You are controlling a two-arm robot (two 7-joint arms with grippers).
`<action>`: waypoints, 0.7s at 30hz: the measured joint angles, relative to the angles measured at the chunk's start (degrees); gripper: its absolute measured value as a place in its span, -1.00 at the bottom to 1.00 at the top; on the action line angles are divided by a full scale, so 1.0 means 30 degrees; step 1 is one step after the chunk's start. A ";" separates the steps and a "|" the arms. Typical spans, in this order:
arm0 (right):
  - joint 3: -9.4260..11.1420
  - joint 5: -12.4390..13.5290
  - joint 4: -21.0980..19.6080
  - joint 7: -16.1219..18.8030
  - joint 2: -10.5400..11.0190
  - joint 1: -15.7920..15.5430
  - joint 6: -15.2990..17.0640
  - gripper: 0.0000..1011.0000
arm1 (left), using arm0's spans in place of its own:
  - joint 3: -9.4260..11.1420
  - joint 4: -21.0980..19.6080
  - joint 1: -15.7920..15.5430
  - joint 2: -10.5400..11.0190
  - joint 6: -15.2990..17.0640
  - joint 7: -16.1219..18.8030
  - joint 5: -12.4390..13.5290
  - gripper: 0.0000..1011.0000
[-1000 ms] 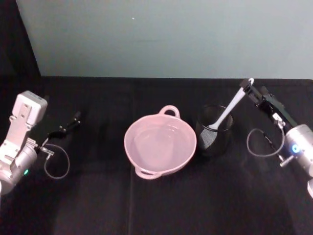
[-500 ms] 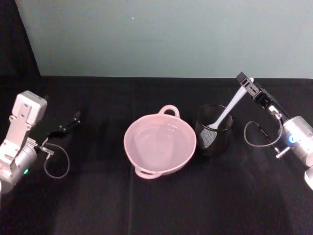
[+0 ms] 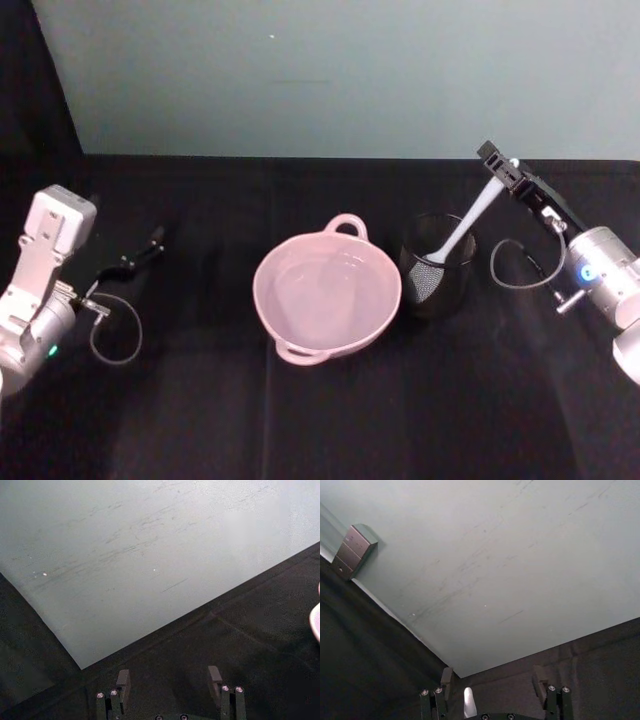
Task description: Use the one hand to pick up the spoon and stir the clear water in the bowl.
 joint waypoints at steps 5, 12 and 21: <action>-0.0052 -0.0037 -0.0237 -0.0174 -0.0007 -0.0067 0.0011 0.82 | 0.0000 -0.0001 0.0000 0.0000 0.0000 0.0000 0.0001 1.00; -0.0044 -0.0108 -0.0593 -0.0419 0.0056 -0.0263 0.0001 0.52 | 0.0000 0.0000 -0.0001 0.0001 0.0000 0.0000 0.0000 1.00; 0.0122 -0.0106 -0.1481 -0.0674 0.0346 -0.0957 -0.0031 -0.15 | -0.0001 0.0000 0.0001 -0.0001 0.0000 0.0000 0.0000 1.00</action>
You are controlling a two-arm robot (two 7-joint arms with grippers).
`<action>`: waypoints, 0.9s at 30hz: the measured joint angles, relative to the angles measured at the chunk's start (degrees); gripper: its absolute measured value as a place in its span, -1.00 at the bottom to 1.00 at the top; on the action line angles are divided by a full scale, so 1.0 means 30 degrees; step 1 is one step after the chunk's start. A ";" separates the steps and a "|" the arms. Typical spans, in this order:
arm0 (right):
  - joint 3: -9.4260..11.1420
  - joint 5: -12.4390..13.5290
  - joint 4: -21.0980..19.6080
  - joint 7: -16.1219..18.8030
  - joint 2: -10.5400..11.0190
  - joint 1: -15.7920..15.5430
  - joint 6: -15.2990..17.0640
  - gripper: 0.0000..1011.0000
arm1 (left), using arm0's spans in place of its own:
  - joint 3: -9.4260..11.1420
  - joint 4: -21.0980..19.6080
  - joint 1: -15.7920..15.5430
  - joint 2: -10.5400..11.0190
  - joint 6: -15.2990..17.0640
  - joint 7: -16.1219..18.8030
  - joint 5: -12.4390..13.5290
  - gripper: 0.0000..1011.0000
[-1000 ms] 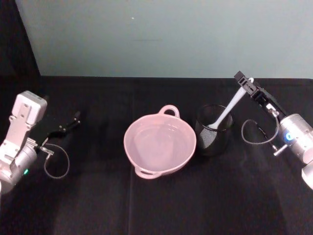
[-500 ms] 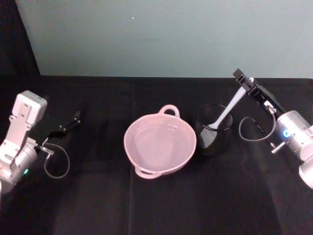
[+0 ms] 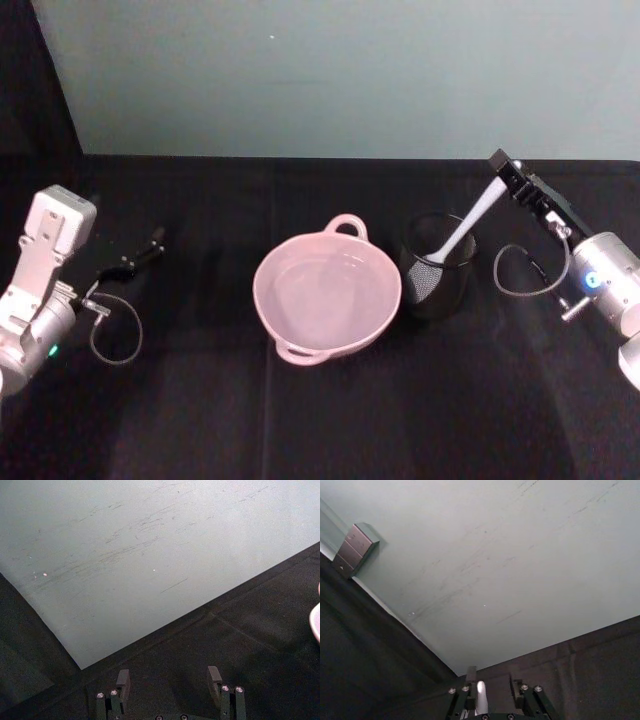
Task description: Use the one hand to pick up the spoon and stir the clear water in the bowl.
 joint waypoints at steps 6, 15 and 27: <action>0.0123 0.0115 -0.0408 -0.0051 0.0159 -0.0347 -0.0038 -0.50 | 0.0000 0.0000 -0.0001 0.0000 0.0000 0.0000 0.0000 1.00; -0.0114 -0.0267 -0.1621 -0.0184 0.0528 -0.0618 -0.0168 -0.87 | 0.0000 0.0000 -0.0001 0.0001 0.0000 0.0000 0.0000 1.00; -0.0957 -0.2319 -0.3733 -0.0709 0.1482 -0.0372 0.0238 -0.87 | 0.0001 0.0000 -0.0001 0.0000 0.0000 0.0000 0.0000 1.00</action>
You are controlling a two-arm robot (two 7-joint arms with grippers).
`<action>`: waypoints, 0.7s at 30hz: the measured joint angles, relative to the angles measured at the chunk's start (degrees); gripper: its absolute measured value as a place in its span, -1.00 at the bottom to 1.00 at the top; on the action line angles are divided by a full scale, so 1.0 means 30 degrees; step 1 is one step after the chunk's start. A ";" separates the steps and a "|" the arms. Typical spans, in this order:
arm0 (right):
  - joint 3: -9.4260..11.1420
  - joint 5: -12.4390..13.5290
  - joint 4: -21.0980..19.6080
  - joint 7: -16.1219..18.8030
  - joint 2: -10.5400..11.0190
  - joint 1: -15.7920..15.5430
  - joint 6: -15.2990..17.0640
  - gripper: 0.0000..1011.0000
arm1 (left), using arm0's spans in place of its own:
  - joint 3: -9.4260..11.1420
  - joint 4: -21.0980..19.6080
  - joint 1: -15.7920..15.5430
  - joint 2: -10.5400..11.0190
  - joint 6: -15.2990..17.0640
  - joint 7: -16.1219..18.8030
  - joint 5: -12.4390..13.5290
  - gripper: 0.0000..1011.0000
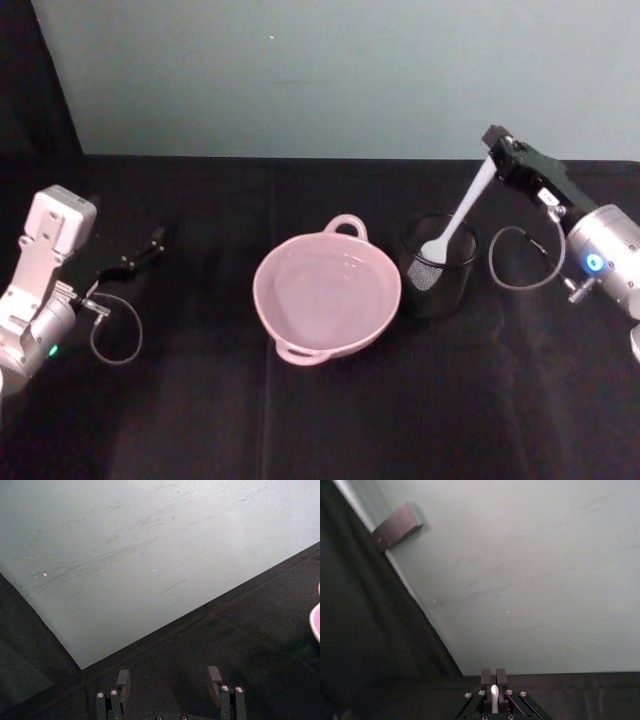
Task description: Use the one hand to pick up the spoon and stir the clear water in the bowl.
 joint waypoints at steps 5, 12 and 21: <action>-0.0749 -0.1366 -0.0781 0.0353 0.1065 0.0765 0.1239 -0.87 | 0.0000 0.0000 0.0000 0.0000 0.0000 0.0000 0.0000 1.00; -0.1426 -0.2224 -0.1676 0.1468 0.2282 0.1907 0.2917 -0.87 | 0.0000 0.0000 -0.0001 0.0000 0.0000 0.0000 0.0000 1.00; -0.2181 -0.2370 -0.2651 0.3448 0.3657 0.3359 0.4393 -0.87 | 0.0000 0.0000 0.0001 0.0000 0.0000 -0.0001 -0.0001 1.00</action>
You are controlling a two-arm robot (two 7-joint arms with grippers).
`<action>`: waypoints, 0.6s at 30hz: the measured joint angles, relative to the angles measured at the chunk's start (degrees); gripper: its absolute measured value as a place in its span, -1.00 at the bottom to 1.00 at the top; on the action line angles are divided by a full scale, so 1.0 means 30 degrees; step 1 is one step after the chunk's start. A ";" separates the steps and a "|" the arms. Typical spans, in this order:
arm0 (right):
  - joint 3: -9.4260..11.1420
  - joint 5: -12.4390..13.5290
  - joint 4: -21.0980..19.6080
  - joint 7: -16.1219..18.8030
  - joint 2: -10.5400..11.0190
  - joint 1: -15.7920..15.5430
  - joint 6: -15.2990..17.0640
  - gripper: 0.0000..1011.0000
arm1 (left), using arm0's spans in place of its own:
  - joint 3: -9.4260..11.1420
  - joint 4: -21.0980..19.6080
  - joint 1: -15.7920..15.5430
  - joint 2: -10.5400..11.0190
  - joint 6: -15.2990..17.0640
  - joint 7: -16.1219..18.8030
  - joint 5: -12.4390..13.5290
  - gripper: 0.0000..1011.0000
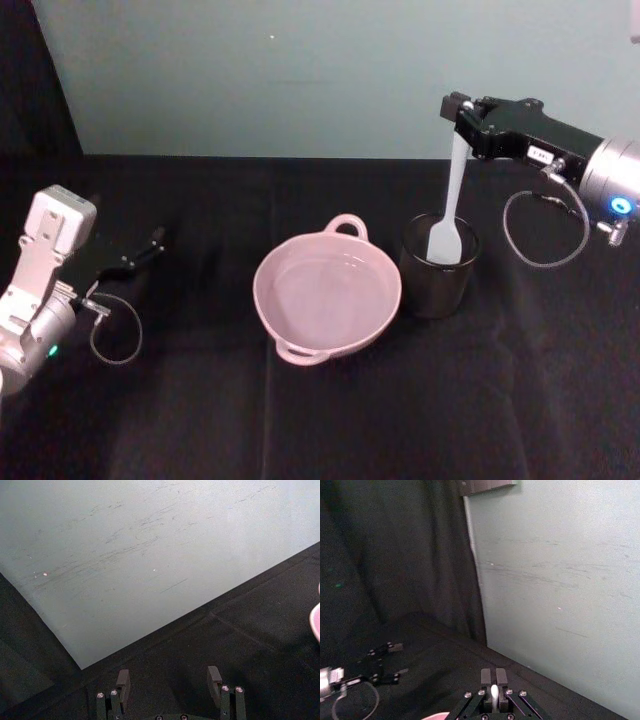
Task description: Use the one hand to pick up the spoon and stir the clear water in the bowl.
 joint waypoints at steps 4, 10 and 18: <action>-0.0152 0.0282 -0.0254 0.0663 0.0439 0.0291 0.0018 -0.87 | 0.0000 0.0000 -0.0001 0.0000 0.0000 0.0001 0.0001 1.00; -0.0177 0.0689 -0.0725 0.0754 0.0647 0.0608 0.0007 -0.87 | 0.0000 0.0000 -0.0001 0.0000 0.0000 0.0001 0.0001 1.00; -0.0840 0.0931 -0.0977 0.0805 0.0396 0.1679 0.0051 -0.87 | 0.0000 0.0000 -0.0002 0.0000 0.0000 0.0001 0.0001 1.00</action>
